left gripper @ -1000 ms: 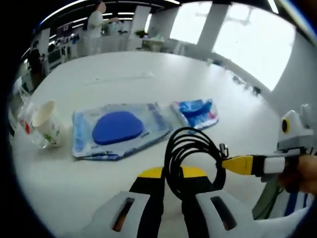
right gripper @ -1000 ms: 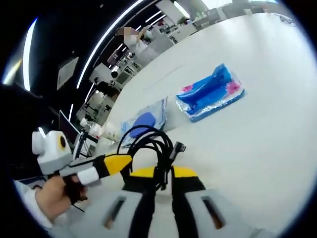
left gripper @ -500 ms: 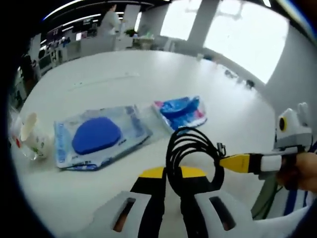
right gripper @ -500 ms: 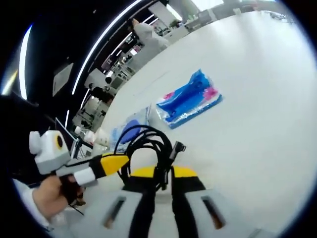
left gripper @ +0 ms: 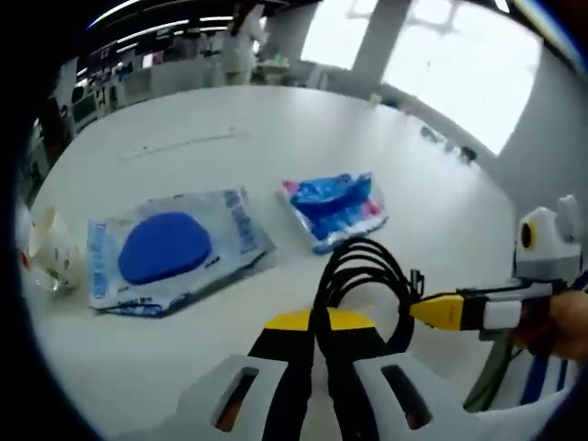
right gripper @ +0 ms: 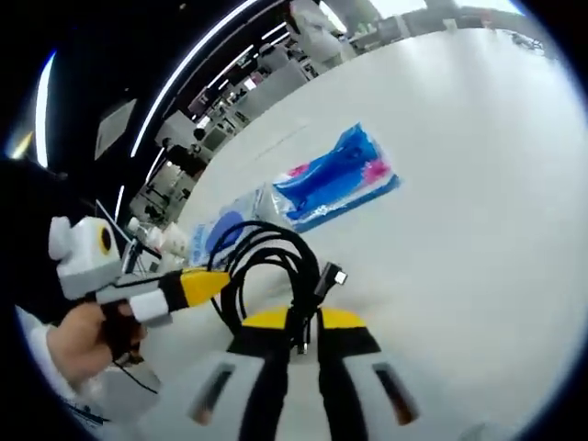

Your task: Arrange the tabletop items into an orderly group along one side of the table until the central work area is clear of visible clutter.

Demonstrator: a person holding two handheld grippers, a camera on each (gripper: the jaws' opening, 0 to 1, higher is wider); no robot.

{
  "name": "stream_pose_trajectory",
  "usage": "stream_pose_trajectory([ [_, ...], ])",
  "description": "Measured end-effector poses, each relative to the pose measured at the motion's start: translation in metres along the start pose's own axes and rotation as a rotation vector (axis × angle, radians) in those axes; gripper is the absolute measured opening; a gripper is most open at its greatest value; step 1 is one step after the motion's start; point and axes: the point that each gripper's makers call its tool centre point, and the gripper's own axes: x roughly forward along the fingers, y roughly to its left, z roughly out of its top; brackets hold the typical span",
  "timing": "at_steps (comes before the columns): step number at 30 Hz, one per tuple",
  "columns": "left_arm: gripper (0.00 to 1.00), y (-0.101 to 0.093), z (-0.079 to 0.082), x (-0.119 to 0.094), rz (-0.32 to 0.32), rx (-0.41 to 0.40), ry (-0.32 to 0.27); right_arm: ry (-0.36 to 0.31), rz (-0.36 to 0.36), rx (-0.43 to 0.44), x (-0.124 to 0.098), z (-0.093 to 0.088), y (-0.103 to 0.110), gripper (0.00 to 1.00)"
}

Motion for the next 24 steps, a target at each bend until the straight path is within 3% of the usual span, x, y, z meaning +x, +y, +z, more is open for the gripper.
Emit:
stream_pose_trajectory([
  [11,0.0,-0.005,-0.005,0.015,0.006,-0.023,0.024,0.009,-0.015,-0.014,0.005,0.004,-0.017,0.07],
  [24,0.03,-0.002,-0.015,0.022,0.012,-0.021,0.045,0.017,-0.022,0.0,0.012,0.002,-0.021,0.07],
])
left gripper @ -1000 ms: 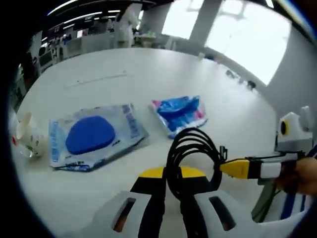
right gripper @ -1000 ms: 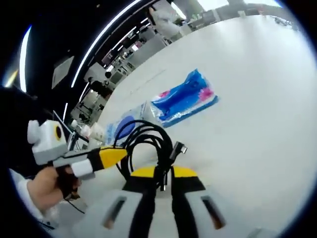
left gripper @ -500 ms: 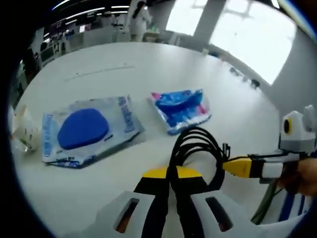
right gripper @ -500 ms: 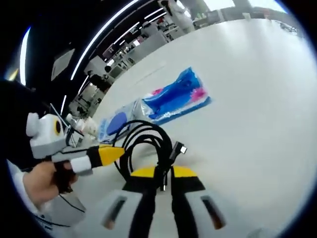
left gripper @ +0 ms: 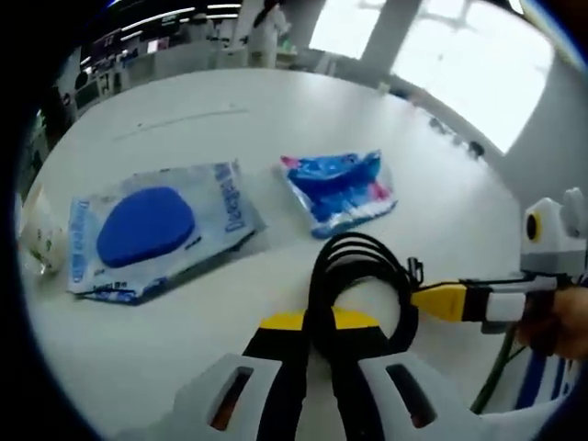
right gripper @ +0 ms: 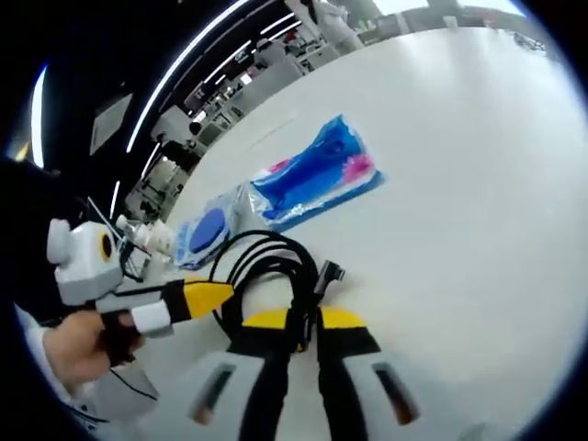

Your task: Arrange the tabletop items into an orderly group along one side of the table until the central work area is clear of visible clutter.

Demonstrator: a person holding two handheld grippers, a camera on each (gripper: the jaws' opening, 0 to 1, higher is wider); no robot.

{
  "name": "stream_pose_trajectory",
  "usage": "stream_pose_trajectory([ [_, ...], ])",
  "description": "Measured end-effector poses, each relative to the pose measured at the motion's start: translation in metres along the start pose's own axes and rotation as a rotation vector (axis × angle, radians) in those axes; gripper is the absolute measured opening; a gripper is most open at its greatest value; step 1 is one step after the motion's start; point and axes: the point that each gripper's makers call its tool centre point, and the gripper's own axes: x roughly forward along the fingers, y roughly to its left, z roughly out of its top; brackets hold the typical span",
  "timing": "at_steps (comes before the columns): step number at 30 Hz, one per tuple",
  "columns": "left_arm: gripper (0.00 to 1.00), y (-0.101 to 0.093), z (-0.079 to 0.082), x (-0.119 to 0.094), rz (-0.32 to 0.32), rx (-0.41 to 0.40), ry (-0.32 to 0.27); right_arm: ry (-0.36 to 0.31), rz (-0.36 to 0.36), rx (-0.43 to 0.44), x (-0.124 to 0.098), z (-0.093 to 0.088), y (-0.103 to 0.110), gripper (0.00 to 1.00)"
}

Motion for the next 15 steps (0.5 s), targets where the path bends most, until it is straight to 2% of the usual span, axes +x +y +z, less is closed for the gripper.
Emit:
stream_pose_trajectory([
  [9,0.05,0.0001,-0.0003,0.002,-0.027,0.006,-0.004,0.007,0.0,-0.001,0.0004,-0.0001,-0.0001,0.08],
  [10,0.07,0.0001,-0.0005,0.0023,-0.03,-0.002,-0.005,0.006,-0.004,0.005,0.0006,-0.0002,-0.0002,0.08],
  [12,0.17,-0.0052,-0.0065,0.0057,-0.058,-0.022,0.018,0.006,-0.005,0.011,0.0016,0.0004,0.0,0.08],
  [13,0.18,-0.0071,-0.0039,0.0044,-0.056,-0.011,-0.004,0.01,-0.01,0.007,0.0021,0.0002,0.0002,0.08],
  [15,0.18,-0.0074,-0.0046,0.0036,-0.042,0.001,-0.003,0.012,-0.012,0.0,0.0023,0.0003,-0.0001,0.08],
])
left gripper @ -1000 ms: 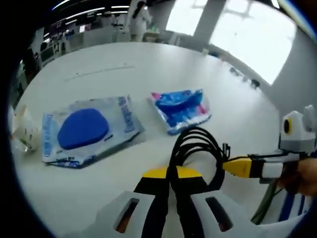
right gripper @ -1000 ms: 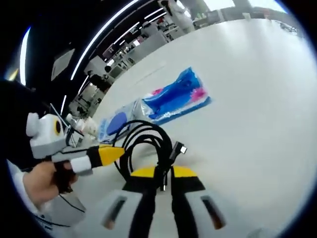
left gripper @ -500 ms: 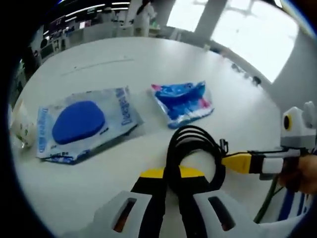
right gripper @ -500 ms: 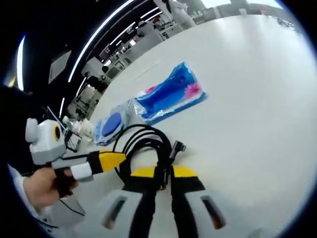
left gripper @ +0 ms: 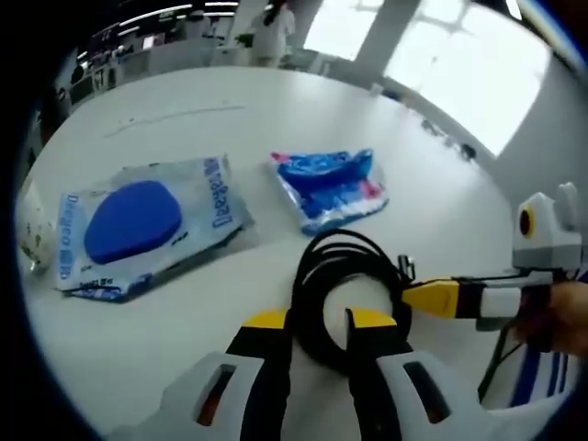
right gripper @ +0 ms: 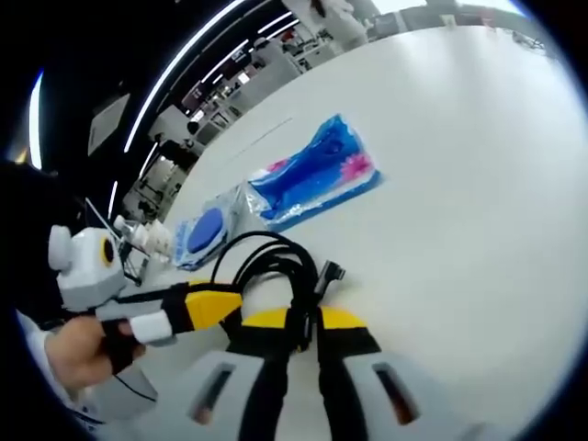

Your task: Arrange the tabletop items into an orderly group along one side of the table until the central work area is clear of visible clutter.

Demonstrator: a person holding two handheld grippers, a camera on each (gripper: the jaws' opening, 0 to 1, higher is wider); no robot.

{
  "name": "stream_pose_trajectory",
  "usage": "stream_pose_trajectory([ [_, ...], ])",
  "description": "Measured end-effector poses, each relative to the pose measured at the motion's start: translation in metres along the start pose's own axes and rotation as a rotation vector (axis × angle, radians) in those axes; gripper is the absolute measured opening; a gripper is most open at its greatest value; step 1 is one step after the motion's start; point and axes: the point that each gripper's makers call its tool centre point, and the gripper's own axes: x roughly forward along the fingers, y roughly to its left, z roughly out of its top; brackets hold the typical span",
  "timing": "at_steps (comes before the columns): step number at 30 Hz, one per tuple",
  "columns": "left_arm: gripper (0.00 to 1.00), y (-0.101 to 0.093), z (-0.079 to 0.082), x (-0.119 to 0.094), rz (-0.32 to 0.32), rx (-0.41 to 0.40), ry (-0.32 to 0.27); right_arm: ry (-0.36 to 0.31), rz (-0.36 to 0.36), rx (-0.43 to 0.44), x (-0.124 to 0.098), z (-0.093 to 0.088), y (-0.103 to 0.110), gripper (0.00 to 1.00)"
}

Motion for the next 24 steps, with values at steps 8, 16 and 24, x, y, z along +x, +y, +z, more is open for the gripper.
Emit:
stream_pose_trajectory([
  [8,0.28,0.006,0.0,-0.001,0.022,0.007,0.001,0.005,-0.008,-0.009,0.0,-0.001,0.0,0.08],
  [16,0.41,0.018,0.007,-0.016,0.049,0.025,-0.041,-0.013,-0.033,-0.098,-0.005,0.007,0.002,0.09],
  [24,0.53,0.027,0.018,-0.039,0.056,0.037,-0.105,-0.008,-0.029,-0.23,-0.015,0.01,0.01,0.28],
])
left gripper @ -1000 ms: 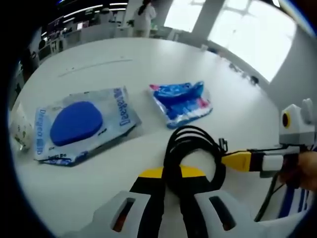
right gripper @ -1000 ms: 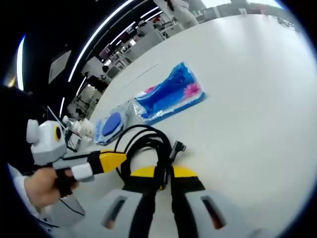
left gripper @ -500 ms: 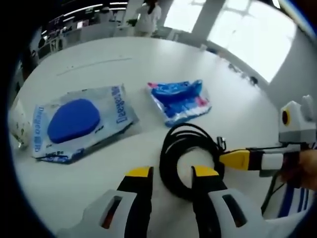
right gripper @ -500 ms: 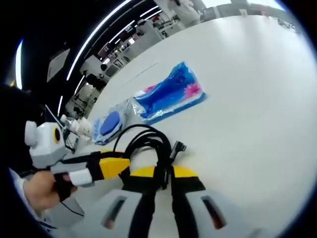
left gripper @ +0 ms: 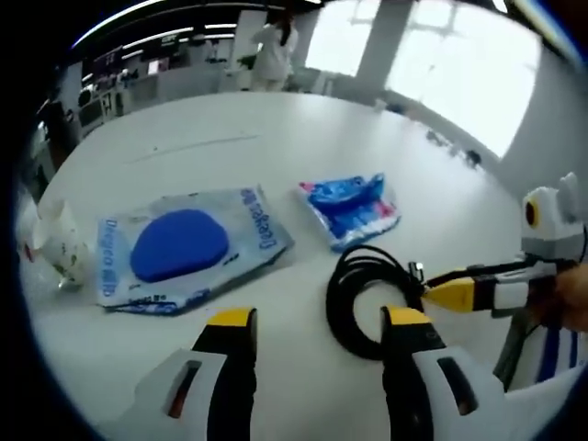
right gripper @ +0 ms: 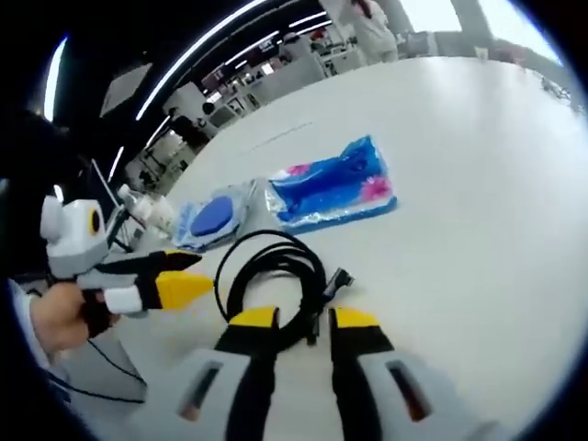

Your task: Arrange the tabletop items into an orderly group along one side of the table until the central work area is clear of visible clutter.

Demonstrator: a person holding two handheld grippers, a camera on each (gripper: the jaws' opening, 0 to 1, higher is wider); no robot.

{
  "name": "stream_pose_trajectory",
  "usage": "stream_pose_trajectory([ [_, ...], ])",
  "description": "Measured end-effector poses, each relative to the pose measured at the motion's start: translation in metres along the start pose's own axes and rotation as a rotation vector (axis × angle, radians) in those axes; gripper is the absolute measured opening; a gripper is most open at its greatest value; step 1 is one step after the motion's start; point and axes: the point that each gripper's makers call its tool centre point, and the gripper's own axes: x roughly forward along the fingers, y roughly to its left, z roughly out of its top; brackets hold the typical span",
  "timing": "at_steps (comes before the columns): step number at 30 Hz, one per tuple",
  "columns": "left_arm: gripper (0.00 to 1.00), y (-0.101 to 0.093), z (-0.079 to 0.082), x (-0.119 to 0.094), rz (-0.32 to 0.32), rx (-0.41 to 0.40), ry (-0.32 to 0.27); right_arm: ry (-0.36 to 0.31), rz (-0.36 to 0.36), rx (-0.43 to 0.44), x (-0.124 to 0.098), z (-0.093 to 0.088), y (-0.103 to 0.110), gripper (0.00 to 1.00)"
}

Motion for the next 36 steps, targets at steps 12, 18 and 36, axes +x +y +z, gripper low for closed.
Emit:
stream_pose_trajectory([
  [12,0.81,0.014,-0.006,-0.033,0.033,-0.075,-0.053,-0.099,0.096,-0.183,-0.026,0.012,0.02,0.81],
  [18,0.83,0.018,-0.007,-0.048,0.051,-0.089,-0.078,-0.086,0.105,-0.182,-0.029,0.009,0.021,0.82],
  [36,0.83,0.03,-0.031,-0.097,0.112,-0.081,-0.13,-0.101,0.143,-0.261,-0.051,0.004,0.028,0.81],
])
